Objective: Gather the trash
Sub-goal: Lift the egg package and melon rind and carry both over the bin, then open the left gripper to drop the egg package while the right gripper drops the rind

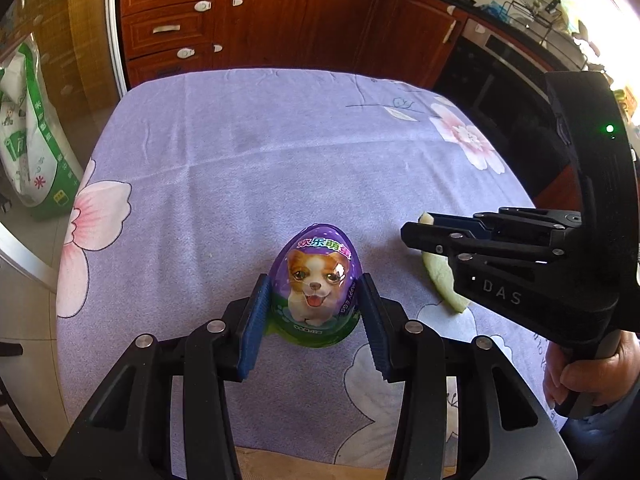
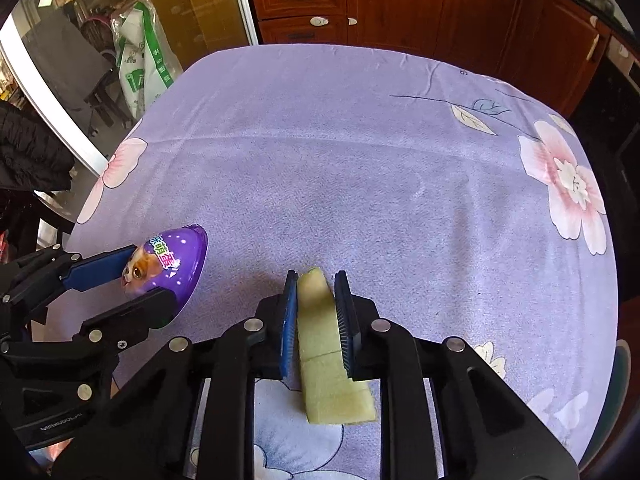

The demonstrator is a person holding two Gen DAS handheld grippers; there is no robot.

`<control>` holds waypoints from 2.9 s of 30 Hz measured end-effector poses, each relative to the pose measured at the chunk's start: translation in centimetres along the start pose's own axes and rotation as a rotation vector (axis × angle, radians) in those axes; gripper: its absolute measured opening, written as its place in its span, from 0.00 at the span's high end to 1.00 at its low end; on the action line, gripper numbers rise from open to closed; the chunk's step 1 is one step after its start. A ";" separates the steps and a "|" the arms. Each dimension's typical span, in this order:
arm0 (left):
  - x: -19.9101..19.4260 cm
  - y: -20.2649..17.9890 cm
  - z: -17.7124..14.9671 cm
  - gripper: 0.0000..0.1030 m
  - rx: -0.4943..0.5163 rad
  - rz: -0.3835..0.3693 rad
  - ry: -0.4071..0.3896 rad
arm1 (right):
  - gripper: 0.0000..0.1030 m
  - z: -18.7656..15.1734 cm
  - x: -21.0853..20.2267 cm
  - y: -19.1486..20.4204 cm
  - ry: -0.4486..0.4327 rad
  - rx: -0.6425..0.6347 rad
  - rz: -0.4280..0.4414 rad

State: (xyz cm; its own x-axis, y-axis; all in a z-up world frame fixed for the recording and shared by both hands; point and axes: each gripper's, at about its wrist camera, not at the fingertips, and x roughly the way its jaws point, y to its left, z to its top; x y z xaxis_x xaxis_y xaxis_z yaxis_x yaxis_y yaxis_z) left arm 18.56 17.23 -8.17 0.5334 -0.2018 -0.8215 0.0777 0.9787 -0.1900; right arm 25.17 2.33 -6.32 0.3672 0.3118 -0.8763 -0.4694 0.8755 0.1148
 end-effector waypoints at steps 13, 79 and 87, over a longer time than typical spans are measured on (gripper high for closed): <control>-1.8 -5.9 0.7 0.56 0.080 -0.019 -0.033 | 0.84 -1.3 -6.8 -5.2 -0.103 0.131 0.052; 10.7 -48.5 -0.7 0.36 0.612 -0.189 0.183 | 0.84 -26.1 -17.9 -41.0 -0.170 0.719 -0.099; 11.0 -47.7 -0.6 0.30 0.598 -0.171 0.193 | 0.84 -25.8 -17.4 -41.0 -0.157 0.712 -0.098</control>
State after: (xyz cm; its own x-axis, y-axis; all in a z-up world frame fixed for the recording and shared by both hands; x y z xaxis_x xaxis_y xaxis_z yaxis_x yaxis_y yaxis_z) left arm 20.23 -31.67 -8.45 0.3155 -0.3051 -0.8986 0.6330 0.7731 -0.0402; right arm 17.33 -48.53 -7.83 0.5166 0.2222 -0.8269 0.1872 0.9131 0.3622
